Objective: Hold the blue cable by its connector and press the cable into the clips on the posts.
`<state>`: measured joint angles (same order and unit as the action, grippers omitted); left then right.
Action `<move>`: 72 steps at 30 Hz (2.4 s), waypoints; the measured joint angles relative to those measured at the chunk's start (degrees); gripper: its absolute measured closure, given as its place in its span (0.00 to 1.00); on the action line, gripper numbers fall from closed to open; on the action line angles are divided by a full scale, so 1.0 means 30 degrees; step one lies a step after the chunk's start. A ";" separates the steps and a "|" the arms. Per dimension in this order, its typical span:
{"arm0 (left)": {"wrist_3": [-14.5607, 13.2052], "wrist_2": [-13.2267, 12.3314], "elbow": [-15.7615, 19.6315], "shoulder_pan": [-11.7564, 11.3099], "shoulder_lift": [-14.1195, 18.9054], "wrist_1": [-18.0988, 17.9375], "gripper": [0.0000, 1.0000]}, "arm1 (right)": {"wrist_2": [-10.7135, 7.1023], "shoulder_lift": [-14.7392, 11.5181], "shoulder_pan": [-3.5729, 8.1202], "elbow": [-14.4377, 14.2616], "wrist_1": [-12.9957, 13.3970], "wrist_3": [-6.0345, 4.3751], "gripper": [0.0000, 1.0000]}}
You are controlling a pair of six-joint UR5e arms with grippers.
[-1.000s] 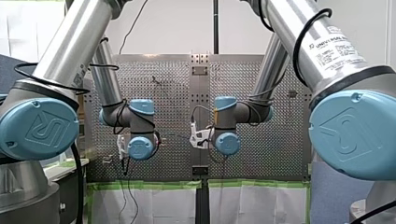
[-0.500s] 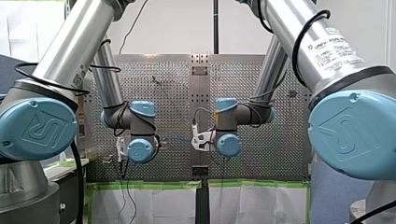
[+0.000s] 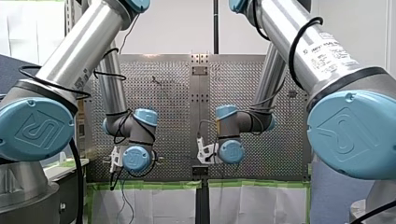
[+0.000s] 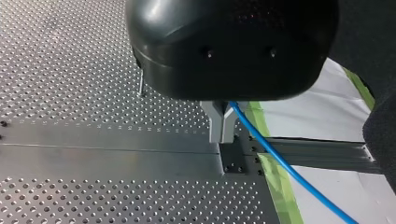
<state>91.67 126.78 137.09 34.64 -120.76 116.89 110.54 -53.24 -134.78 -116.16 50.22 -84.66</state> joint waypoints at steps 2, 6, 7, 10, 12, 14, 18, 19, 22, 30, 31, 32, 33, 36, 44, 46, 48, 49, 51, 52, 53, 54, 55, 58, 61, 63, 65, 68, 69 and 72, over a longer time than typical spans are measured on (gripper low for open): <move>0.0000 0.0000 0.0000 0.0002 -0.0002 0.0020 0.98 | 0.0006 0.0002 0.0000 0.0000 -0.0408 0.0000 1.00; 0.0004 0.0021 -0.0006 -0.0016 0.0021 0.0031 0.98 | 0.0010 0.0005 0.0000 0.0000 -0.1175 -0.0001 1.00; 0.0010 0.0053 -0.0014 -0.0036 0.0080 0.0034 0.98 | -0.0003 0.0018 0.0017 0.0016 -0.1385 0.0011 1.00; -0.0004 0.0312 -0.0042 -0.0140 0.0456 0.0168 0.98 | -0.0039 -0.0084 0.0092 0.0262 -0.1690 -0.0025 1.00; -0.0108 0.0552 -0.0048 -0.0237 0.0766 0.0391 0.98 | -0.0004 -0.0309 0.0062 0.0531 -0.1778 -0.0212 1.00; -0.0372 0.0693 -0.0051 -0.0373 0.1166 0.0752 0.98 | -0.0046 -0.0640 0.0019 0.0849 -0.1791 -0.0527 1.00; -0.0667 0.0352 -0.0057 -0.0593 0.1940 0.1491 0.98 | -0.0483 -0.1302 -0.0041 0.1115 -0.1622 -0.0872 1.00; -0.0689 0.0282 -0.0065 -0.0625 0.2091 0.1643 0.98 | -0.0649 -0.1486 -0.0048 0.1168 -0.1503 -0.0912 1.00; -0.0825 0.0072 -0.0249 -0.0773 0.2583 0.2129 0.98 | -0.1040 -0.1903 -0.0052 0.1343 -0.1304 -0.0953 1.00; -0.0805 -0.0157 -0.1397 -0.1345 0.3865 0.3410 0.98 | -0.2393 -0.3246 -0.0058 0.2188 -0.1518 -0.1211 1.00; -0.0766 -0.0162 -0.1561 -0.1416 0.4033 0.3590 0.98 | -0.2613 -0.3396 -0.0060 0.2333 -0.1560 -0.1268 1.00; -0.0733 -0.0165 -0.1728 -0.1482 0.4202 0.3757 0.98 | -0.2775 -0.3478 -0.0059 0.2435 -0.1588 -0.1301 1.00; -0.0698 -0.0169 -0.1953 -0.1552 0.4424 0.3967 0.98 | -0.2941 -0.3533 -0.0060 0.2529 -0.1619 -0.1324 1.00; -0.0621 -0.0181 -0.2416 -0.1741 0.4888 0.4437 0.98 | -0.3484 -0.3620 -0.0058 0.2790 -0.1743 -0.1384 1.00; -0.0422 -0.0177 -0.3617 -0.2382 0.6280 0.5721 0.98 | -0.4352 -0.3590 -0.0059 0.3132 -0.1884 -0.1915 1.00; -0.0423 -0.0186 -0.3723 -0.2522 0.6664 0.5879 0.98 | -0.4417 -0.3536 -0.0059 0.3246 -0.1972 -0.1965 1.00; -0.0450 -0.0196 -0.3759 -0.2624 0.7036 0.5958 0.98 | -0.4481 -0.3495 -0.0059 0.3357 -0.2029 -0.2041 1.00; -0.0459 -0.0198 -0.3767 -0.2656 0.7184 0.5976 0.98 | -0.4521 -0.3479 -0.0059 0.3440 -0.2056 -0.2126 1.00; -0.0478 -0.0202 -0.3772 -0.2731 0.7508 0.5999 0.98 | -0.4591 -0.3455 -0.0058 0.3602 -0.2114 -0.2276 1.00; -0.0483 -0.0203 -0.3773 -0.2762 0.7641 0.6004 0.98 | -0.4656 -0.3441 -0.0059 0.3743 -0.2190 -0.2367 1.00; -0.0492 -0.0203 -0.3773 -0.2796 0.7773 0.6020 0.98 | -0.4710 -0.3425 -0.0059 0.3860 -0.2269 -0.2419 1.00; -0.0503 -0.0203 -0.3774 -0.2845 0.7964 0.6055 0.98 | -0.4757 -0.3408 -0.0060 0.3980 -0.2358 -0.2458 1.00; -0.0511 -0.0204 -0.3774 -0.2879 0.8113 0.6092 0.98 | -0.4802 -0.3382 -0.0059 0.4147 -0.2501 -0.2494 1.00; -0.0535 -0.0231 -0.3778 -0.2965 0.8622 0.6239 0.98 | -0.4857 -0.3334 -0.0061 0.4620 -0.2944 -0.2534 1.00; -0.0549 -0.0461 -0.3779 -0.3016 0.9177 0.6328 0.98 | -0.4874 -0.3315 -0.0087 0.5142 -0.3440 -0.2545 1.00; -0.0554 -0.0671 -0.3779 -0.3071 0.9555 0.6342 0.98 | -0.4878 -0.3313 -0.0111 0.5484 -0.3737 -0.2548 1.00; -0.0555 -0.0840 -0.3779 -0.3139 0.9880 0.6331 0.98 | -0.4880 -0.3318 -0.0144 0.5842 -0.4032 -0.2549 1.00; -0.0562 -0.1186 -0.3779 -0.3285 1.0391 0.6295 0.98 | -0.4882 -0.3327 -0.0168 0.6220 -0.4235 -0.2549 1.00; -0.0568 -0.1349 -0.3779 -0.3348 1.0515 0.6294 0.98 | -0.4881 -0.3325 -0.0174 0.6293 -0.4274 -0.2546 1.00; -0.0600 -0.1660 -0.3779 -0.3495 1.0664 0.6318 0.98 | -0.4882 -0.3316 -0.0220 0.6651 -0.4575 -0.2546 1.00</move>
<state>89.87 121.80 125.75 24.16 -88.77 135.84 95.90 -63.19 -135.44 -96.20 36.50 -92.29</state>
